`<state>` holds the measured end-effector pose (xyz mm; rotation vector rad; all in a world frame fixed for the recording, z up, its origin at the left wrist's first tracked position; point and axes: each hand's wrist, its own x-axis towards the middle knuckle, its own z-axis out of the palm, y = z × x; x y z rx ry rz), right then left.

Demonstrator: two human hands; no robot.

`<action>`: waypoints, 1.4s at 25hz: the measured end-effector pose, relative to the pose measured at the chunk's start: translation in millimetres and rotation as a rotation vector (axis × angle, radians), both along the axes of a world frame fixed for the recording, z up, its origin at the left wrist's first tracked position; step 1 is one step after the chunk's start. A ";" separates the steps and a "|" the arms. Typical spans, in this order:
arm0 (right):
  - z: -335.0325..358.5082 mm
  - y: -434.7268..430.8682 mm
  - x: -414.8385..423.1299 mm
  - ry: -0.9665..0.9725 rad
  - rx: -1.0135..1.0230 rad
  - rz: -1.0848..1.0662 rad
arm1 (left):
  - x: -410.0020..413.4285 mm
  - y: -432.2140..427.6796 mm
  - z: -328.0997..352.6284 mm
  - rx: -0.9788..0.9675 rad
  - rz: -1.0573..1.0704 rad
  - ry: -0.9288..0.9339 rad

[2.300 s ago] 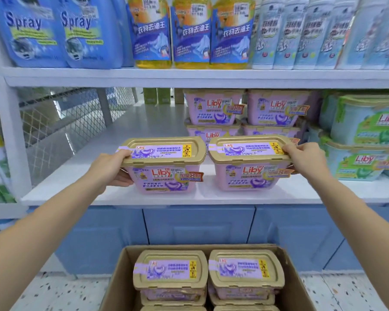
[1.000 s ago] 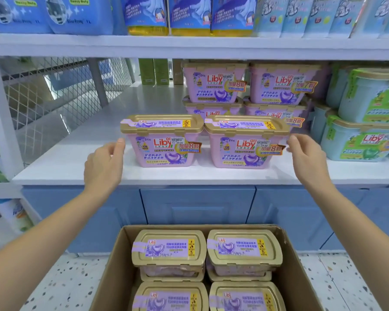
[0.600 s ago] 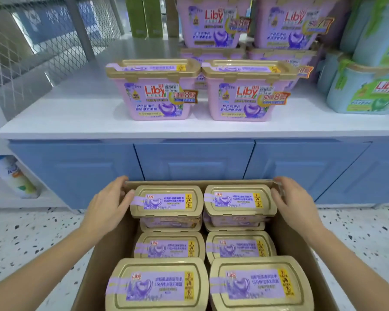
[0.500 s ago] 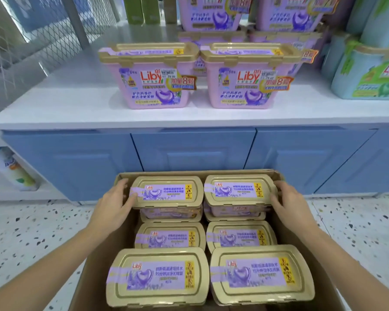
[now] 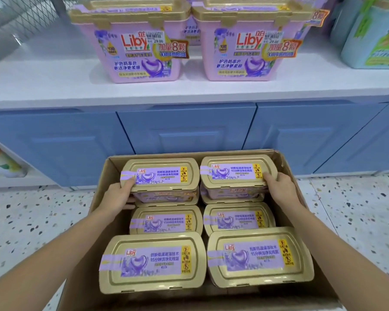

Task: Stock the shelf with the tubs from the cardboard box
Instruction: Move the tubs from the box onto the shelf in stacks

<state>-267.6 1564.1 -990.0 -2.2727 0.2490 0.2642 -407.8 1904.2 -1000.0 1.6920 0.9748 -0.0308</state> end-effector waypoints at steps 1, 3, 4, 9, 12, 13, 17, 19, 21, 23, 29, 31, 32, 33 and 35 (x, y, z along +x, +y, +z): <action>-0.2 0.8 0.2 -0.001 -0.007 -0.008 | -0.8 -1.4 0.4 -0.023 0.007 0.004; 1.5 2.0 0.3 -0.005 -0.031 -0.007 | -0.9 -2.5 -0.2 -0.046 0.012 0.005; 2.3 1.9 0.3 -0.006 -0.040 0.002 | -0.3 -2.7 -0.3 -0.053 0.016 0.002; 8.3 -2.3 -2.1 0.022 -0.086 0.047 | -3.3 -5.8 5.8 -0.068 0.042 0.008; 19.6 -2.2 -1.2 -0.009 -0.103 0.066 | -4.5 -5.5 14.7 -0.041 0.055 0.010; 25.7 -2.0 -1.3 -0.026 -0.124 0.073 | -5.2 -4.3 18.2 -0.027 0.063 0.007; 56.2 -6.8 -0.6 -0.074 -0.135 0.055 | -12.1 -2.6 39.7 -0.016 0.067 -0.017; 74.7 -10.2 -0.8 -0.115 -0.123 0.054 | -17.7 -2.6 58.3 0.000 0.063 -0.037; 96.4 -11.9 -0.1 -0.168 -0.111 0.070 | -21.1 -0.3 83.1 0.032 0.052 -0.062; 123.9 -11.8 1.4 -0.211 -0.094 0.096 | -23.5 4.4 114.0 0.072 0.041 -0.090; 224.5 -4.7 21.0 -0.360 -0.041 0.105 | -23.1 25.0 218.9 0.195 -0.004 -0.217; 260.6 -1.0 33.1 -0.403 0.047 0.108 | -18.1 31.8 252.4 0.221 -0.005 -0.255; 279.2 1.5 39.6 -0.421 0.097 0.111 | -15.0 35.1 269.3 0.237 -0.006 -0.273; 296.1 3.9 44.8 -0.450 0.133 0.110 | -11.6 37.4 285.8 0.248 -0.004 -0.291; 328.7 8.4 54.7 -0.493 0.165 0.114 | -3.3 42.2 317.9 0.264 0.000 -0.334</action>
